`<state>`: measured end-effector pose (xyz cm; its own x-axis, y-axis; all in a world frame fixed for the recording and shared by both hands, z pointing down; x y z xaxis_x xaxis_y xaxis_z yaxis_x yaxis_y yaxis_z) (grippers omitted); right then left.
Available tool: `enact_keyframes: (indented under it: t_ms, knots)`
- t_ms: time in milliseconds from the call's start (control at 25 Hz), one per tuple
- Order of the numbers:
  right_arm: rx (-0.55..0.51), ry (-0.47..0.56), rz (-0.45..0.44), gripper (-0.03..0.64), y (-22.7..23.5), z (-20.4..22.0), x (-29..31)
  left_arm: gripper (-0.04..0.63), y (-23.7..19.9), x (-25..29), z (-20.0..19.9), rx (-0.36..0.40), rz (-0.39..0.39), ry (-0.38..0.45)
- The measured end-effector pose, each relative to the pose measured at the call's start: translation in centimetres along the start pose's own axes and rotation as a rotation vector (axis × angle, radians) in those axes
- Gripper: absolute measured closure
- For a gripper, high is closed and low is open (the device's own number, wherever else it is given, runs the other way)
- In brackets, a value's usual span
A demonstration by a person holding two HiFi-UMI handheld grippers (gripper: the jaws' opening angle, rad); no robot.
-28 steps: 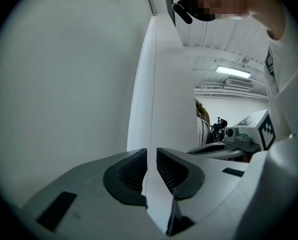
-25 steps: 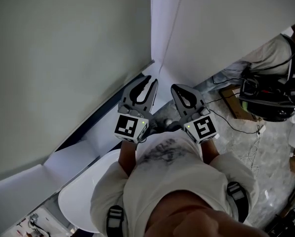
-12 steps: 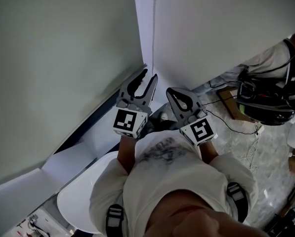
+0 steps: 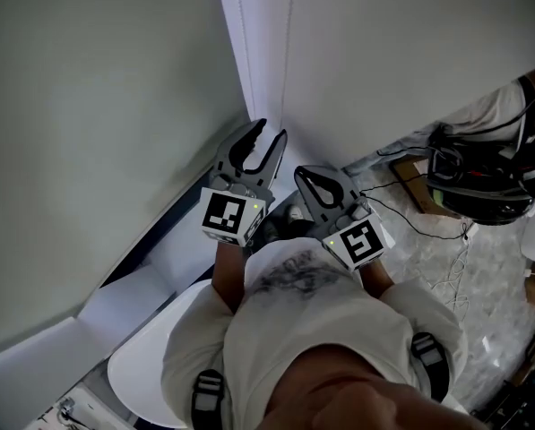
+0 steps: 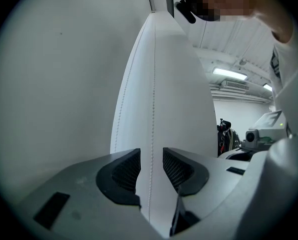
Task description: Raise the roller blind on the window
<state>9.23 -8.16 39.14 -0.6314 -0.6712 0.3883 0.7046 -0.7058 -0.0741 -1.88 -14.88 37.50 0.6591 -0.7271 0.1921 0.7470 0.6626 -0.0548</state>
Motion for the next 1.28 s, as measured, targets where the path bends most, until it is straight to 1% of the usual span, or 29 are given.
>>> enact_keyframes:
  t_ms: [440,480,600,720,880,1040,1280]
  knots:
    - [-0.001,-0.01,0.021,0.554,-0.4,0.8,-0.5,0.461,-0.9,1.0,0.4,0.007,0.022,0.003]
    - [-0.001,-0.012,0.021,0.554,-0.4,0.9,-0.6,0.471,-0.7,1.1,0.4,0.008,0.025,0.004]
    - [-0.004,-0.016,0.016,0.554,-0.2,1.4,-0.6,0.552,-0.2,1.4,0.9,0.005,0.025,0.005]
    - [-0.007,-0.012,0.016,0.554,-0.4,1.3,-0.3,0.584,-0.3,1.4,1.4,0.007,0.032,-0.001]
    - [-0.004,0.001,0.01,0.554,-0.6,0.3,-0.2,0.586,-0.5,0.5,1.4,-0.013,0.057,-0.002]
    - [-0.006,-0.012,-0.014,0.554,-0.4,0.1,0.1,0.587,-0.3,-0.3,1.8,-0.032,0.08,-0.011]
    - [-0.008,-0.002,-0.07,0.554,-1.1,-1.8,0.5,0.588,-0.4,-2.2,2.5,-0.06,0.079,-0.037]
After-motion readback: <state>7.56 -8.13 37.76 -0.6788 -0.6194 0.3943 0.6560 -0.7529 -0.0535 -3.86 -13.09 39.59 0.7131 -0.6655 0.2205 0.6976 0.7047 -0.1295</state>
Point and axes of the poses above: the fingertips, and each gripper's own axes: x forward along the fingers, y to its right, z out of its underside, the point moved 6 cm from there along -x, backward along the fingers, and after that the axes turned 14 degrees about -y, right-handed, at the moved point
